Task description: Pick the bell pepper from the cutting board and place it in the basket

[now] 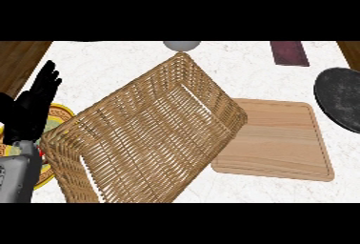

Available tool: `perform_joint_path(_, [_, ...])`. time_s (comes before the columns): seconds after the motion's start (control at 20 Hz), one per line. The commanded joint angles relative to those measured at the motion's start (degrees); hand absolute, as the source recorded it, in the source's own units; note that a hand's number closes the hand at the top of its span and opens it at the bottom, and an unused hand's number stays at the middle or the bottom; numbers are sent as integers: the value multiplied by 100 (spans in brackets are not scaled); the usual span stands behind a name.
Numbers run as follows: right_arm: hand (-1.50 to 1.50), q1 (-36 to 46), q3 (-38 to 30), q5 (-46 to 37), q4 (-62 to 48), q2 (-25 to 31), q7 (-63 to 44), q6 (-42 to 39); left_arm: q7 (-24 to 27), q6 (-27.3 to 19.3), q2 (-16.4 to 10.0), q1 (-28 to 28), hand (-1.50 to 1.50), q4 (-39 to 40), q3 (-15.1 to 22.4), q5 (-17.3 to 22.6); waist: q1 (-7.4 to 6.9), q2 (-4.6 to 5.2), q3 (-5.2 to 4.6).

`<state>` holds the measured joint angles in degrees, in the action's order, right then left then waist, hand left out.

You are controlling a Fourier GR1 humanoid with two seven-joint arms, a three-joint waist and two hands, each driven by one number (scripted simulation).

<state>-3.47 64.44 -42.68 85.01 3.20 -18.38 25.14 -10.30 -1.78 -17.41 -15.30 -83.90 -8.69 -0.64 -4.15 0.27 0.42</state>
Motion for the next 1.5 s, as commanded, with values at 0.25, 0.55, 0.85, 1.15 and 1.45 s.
perform_joint_path(0.25, [150, 150, 1333, 111, 845, -299, 73, 1467, -25, -130, 324, -21, 0, 258, -24, 53, 390, -51, -33])
perform_joint_path(0.55, [150, 509, 1228, -140, 979, -296, -629, 1720, 104, -35, 294, 11, 0, 293, -119, 72, 394, -75, -41])
perform_joint_path(0.85, [150, 797, 1061, -238, 1806, -308, -1415, 2160, 144, 19, 386, 129, 0, 262, -92, 79, 366, -91, -52])
perform_joint_path(1.15, [150, 1272, 850, -605, 1645, -307, -2056, 2149, 136, -166, 503, 125, 0, 219, 51, -119, 384, -77, -60])
perform_joint_path(1.45, [150, 1745, 361, -1016, 1535, -305, -2702, 1882, 72, -60, 431, 197, 0, 139, 14, -45, 332, -65, -62])
